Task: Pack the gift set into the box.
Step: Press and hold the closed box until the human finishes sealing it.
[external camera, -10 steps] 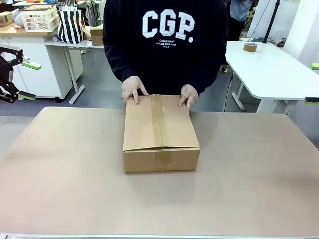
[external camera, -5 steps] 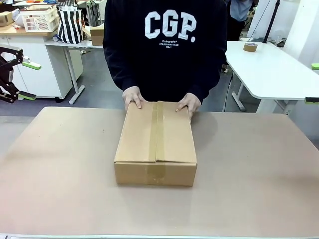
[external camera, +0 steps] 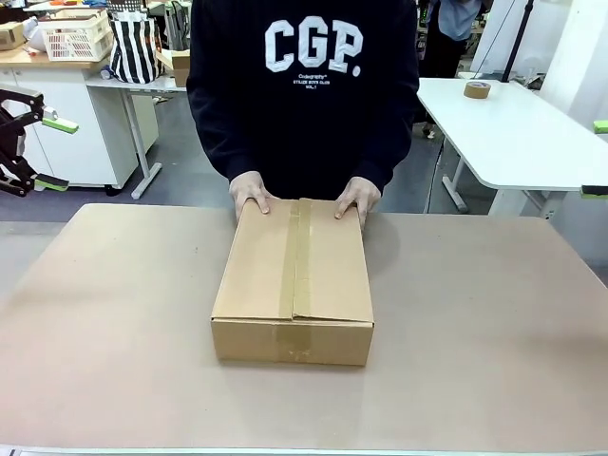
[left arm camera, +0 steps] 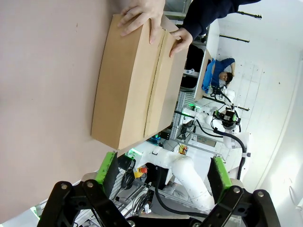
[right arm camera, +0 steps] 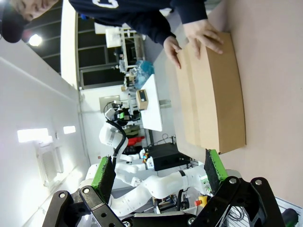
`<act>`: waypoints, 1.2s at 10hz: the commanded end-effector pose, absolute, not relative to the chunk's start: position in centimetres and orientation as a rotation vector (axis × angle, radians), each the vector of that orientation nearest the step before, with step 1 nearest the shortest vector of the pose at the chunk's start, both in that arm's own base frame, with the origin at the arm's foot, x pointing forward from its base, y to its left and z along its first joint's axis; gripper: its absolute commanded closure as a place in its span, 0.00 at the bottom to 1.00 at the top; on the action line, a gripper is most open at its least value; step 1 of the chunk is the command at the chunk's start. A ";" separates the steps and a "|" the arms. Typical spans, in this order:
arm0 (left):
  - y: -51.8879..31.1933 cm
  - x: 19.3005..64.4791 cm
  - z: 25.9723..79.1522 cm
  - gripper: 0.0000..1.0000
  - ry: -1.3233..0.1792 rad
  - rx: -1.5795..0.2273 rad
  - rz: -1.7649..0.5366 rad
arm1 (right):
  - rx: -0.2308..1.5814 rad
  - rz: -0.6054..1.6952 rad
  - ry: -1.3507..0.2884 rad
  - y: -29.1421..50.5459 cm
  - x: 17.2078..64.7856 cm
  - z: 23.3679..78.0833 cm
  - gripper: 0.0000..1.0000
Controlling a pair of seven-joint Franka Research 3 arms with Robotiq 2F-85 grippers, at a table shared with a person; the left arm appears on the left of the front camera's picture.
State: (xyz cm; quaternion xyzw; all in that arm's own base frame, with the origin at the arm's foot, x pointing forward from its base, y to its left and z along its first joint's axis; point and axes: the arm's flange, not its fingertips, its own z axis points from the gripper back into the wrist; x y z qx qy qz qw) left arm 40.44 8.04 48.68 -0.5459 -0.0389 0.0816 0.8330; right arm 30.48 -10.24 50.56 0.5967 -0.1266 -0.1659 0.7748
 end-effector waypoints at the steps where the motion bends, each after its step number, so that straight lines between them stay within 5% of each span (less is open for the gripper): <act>1: 7.9 40.1 48.7 0.00 -0.084 -1.177 0.179 | 1.309 -0.340 -0.300 -10.0 30.8 50.5 0.00; 12: 7.9 40.1 48.7 0.00 -0.084 -1.177 0.179 | 1.309 -0.340 -0.300 -10.0 30.8 50.5 0.00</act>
